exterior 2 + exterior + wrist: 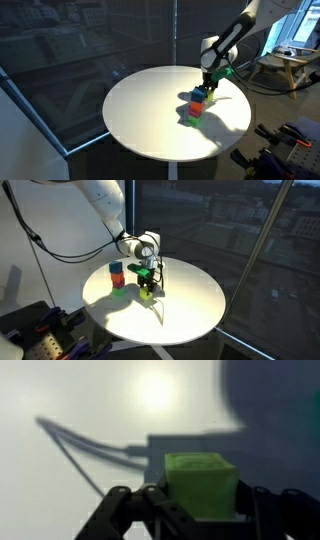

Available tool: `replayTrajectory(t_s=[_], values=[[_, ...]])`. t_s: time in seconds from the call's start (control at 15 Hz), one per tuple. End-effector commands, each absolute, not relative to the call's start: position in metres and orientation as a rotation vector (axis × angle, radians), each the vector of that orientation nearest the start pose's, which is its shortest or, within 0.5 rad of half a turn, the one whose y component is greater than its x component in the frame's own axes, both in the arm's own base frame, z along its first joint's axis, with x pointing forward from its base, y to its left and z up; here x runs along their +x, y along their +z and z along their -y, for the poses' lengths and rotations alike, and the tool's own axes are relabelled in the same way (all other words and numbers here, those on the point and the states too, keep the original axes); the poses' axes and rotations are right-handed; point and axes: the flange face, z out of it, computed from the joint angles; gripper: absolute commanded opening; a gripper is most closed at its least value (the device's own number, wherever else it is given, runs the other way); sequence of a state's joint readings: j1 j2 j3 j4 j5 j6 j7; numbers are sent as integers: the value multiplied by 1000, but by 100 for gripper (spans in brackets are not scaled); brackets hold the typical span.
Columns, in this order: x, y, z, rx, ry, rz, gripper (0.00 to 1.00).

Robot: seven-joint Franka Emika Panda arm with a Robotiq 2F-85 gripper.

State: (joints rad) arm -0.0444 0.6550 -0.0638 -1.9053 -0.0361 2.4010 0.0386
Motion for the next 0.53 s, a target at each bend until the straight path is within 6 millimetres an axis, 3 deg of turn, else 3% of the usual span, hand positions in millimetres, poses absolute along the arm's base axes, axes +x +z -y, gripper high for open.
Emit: replayTrajectory(t_s=[0.0, 0.2, 0.47], values=[[611, 140, 70, -3186, 238, -156, 76], [610, 139, 70, -3186, 243, -154, 99], [610, 139, 70, -3186, 248, -152, 100]])
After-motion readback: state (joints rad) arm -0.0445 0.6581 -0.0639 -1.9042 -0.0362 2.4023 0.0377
